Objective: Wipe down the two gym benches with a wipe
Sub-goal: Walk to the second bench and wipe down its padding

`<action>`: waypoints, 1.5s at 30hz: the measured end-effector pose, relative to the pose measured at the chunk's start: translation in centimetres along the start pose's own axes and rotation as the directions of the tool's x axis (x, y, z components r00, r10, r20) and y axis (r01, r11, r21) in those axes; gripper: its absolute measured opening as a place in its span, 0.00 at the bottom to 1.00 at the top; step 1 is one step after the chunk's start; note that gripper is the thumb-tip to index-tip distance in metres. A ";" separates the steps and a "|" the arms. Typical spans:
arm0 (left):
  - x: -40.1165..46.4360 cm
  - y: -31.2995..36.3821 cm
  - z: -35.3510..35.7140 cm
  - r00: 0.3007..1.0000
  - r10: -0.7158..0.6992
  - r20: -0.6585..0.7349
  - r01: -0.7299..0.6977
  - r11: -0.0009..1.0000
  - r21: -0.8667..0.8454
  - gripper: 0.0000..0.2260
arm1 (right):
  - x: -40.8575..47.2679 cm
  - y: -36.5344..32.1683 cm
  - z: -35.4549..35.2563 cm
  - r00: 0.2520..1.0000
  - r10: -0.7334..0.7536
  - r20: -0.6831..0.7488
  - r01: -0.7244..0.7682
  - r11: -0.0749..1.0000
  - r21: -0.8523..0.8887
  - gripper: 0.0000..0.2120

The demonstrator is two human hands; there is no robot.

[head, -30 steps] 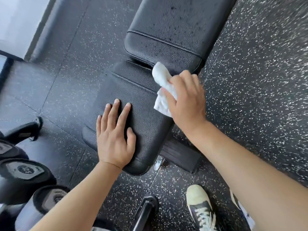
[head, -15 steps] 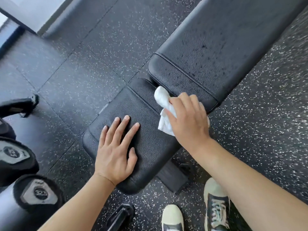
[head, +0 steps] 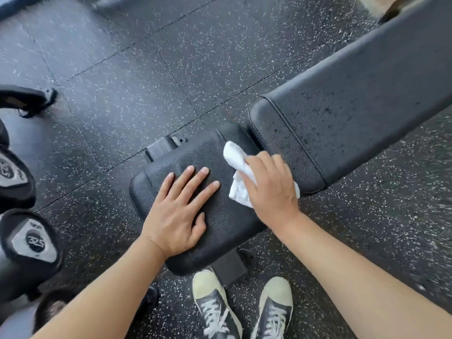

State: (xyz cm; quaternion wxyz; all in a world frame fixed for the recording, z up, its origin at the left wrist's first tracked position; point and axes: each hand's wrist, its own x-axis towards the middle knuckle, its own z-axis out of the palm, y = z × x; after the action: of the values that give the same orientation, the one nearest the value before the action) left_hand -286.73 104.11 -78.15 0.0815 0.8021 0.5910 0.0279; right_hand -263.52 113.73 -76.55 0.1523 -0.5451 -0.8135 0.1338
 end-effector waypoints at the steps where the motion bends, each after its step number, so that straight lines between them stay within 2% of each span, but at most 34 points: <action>1: 0.0 0.0 0.0 1.000 0.002 -0.002 -0.002 1.000 -0.001 0.34 | -1.5 0.4 -0.4 1.000 -0.016 0.023 0.016 1.000 -0.014 0.13; 6: 0.0 0.0 -0.2 1.000 -0.003 0.012 0.004 0.999 -0.042 0.33 | -2.4 1.7 -0.9 0.991 -0.096 0.095 0.104 0.991 -0.082 0.09; 14: 0.0 -0.1 -0.4 1.000 -0.007 0.017 0.008 0.996 -0.084 0.32 | 10.3 -3.8 2.7 0.996 -0.078 0.052 0.082 0.993 -0.084 0.12; 19: 0.2 0.6 -1.4 0.998 -0.041 0.055 0.046 0.994 -0.102 0.31 | 13.5 -3.8 3.6 0.987 -0.092 0.129 0.097 0.995 -0.034 0.12; 24: 2.0 2.5 -3.7 0.968 -0.212 0.131 0.232 0.960 -0.156 0.25 | 9.7 -2.7 1.6 0.977 -0.126 0.174 0.121 0.992 0.043 0.12; 28: 5.0 4.0 -5.0 0.926 -0.368 0.088 0.378 0.902 -0.209 0.23 | 3.4 0.0 -1.6 0.957 -0.190 0.220 0.181 0.982 0.060 0.11; 31: 7.6 5.4 -5.1 0.918 -0.389 0.081 0.397 0.898 -0.190 0.24 | 0.5 3.4 -4.1 0.946 -0.223 0.234 0.225 0.974 0.018 0.08; 36: 13.0 6.8 -3.8 0.928 -0.368 0.055 0.371 0.913 -0.169 0.28 | -1.4 9.9 -7.5 0.977 -0.125 0.171 0.102 0.986 0.135 0.10; 41: 16.7 7.4 -1.5 0.825 -0.564 -0.015 0.552 0.813 -0.183 0.26 | -0.4 12.7 -6.4 0.967 -0.203 0.152 0.196 0.979 0.058 0.12; 45: 16.8 7.8 -0.5 0.804 -0.588 -0.094 0.566 0.803 -0.187 0.26 | 0.8 12.4 -4.3 0.968 -0.235 0.085 0.238 0.971 -0.027 0.11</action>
State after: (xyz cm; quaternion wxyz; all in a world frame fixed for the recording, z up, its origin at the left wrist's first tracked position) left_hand -274.37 117.85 -77.25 0.1025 0.5711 0.8076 0.1050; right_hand -251.65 119.33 -77.28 0.1236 -0.4409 -0.8807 0.1215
